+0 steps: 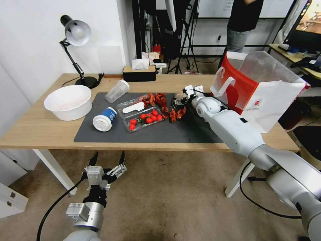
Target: Pick up the trash from the table and place it into the takeout bag.
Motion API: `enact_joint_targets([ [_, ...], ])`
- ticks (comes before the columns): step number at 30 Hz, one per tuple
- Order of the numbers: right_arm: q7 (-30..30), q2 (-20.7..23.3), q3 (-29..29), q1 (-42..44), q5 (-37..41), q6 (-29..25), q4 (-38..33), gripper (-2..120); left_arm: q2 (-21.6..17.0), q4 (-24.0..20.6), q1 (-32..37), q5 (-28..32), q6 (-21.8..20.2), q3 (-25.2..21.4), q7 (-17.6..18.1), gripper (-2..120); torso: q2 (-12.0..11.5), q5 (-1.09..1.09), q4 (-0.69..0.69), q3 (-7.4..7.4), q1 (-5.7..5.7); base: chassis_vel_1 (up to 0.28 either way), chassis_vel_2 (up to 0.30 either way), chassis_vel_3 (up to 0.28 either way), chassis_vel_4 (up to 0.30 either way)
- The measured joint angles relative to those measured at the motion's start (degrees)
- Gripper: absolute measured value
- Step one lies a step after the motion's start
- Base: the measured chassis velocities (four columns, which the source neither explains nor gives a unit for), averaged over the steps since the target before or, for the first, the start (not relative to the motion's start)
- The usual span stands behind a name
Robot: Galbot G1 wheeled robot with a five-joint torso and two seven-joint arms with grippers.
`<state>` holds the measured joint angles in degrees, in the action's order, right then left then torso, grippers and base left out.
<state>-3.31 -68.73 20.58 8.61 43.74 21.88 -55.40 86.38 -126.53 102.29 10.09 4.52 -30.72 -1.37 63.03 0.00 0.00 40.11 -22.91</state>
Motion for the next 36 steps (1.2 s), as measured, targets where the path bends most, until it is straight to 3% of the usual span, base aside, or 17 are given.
enact_joint_targets([
  [10, 0.2, 0.3, 0.1, -0.1, 0.0, 0.3, 0.4, 100, -0.1, -0.2, 0.1, 0.1, 0.1, 0.0, -0.1, 100, 0.0, 0.01, 0.0, 0.0, 0.0, 0.0, 0.0, 0.0, 0.0],
  [13, 0.7, 0.1, 0.2, -0.5, 0.0, 0.3, 1.0, 95, -0.1, -0.3, 0.2, 0.1, 0.1, -0.1, -0.1, 100, 0.0, 0.0, 0.0, 0.0, 0.0, 0.0, 0.0, 0.0, 0.0],
  [36, 3.4, -1.4, -2.0, 0.7, 0.2, 0.2, 4.1, 33, -0.2, -0.6, 0.4, -0.2, 0.4, 0.5, -1.1, 100, 0.0, 0.0, 0.03, -0.01, 0.0, 0.0, 0.0, 0.0, 0.0],
])
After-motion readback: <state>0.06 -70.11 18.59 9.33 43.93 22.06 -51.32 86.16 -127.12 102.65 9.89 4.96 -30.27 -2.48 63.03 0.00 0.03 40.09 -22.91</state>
